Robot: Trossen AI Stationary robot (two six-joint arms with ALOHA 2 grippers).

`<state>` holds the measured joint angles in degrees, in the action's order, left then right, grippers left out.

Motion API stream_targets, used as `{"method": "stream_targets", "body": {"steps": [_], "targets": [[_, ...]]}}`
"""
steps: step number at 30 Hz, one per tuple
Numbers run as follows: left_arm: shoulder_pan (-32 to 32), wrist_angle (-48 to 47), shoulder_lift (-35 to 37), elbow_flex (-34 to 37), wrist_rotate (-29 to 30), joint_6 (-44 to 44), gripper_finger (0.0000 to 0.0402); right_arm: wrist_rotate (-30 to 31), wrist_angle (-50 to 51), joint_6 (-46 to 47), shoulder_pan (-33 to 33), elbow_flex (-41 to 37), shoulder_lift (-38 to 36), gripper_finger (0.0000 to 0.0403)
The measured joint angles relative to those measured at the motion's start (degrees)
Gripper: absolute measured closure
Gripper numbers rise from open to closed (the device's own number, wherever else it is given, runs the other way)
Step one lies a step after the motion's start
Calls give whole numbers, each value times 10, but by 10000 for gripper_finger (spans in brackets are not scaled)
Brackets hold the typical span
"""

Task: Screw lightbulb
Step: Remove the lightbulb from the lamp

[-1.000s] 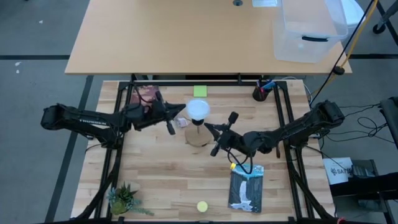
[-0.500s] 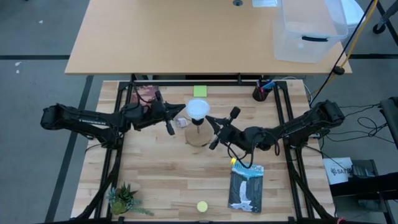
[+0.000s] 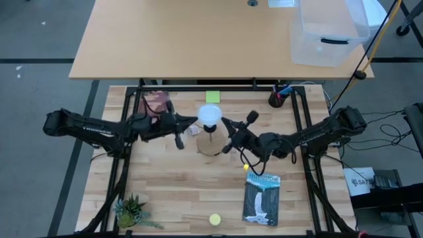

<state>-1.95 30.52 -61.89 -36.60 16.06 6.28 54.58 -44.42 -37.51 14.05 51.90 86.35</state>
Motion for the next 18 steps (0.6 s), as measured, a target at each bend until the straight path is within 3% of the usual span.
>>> {"method": "stream_targets", "body": {"steps": [10,18], "targets": [[-36,-10,-1,0,-40,5,401,-15,9,-7,-17,0,2,403],[-63,-17,10,0,16,48,401,-7,6,-14,5,0,2,403]]}}
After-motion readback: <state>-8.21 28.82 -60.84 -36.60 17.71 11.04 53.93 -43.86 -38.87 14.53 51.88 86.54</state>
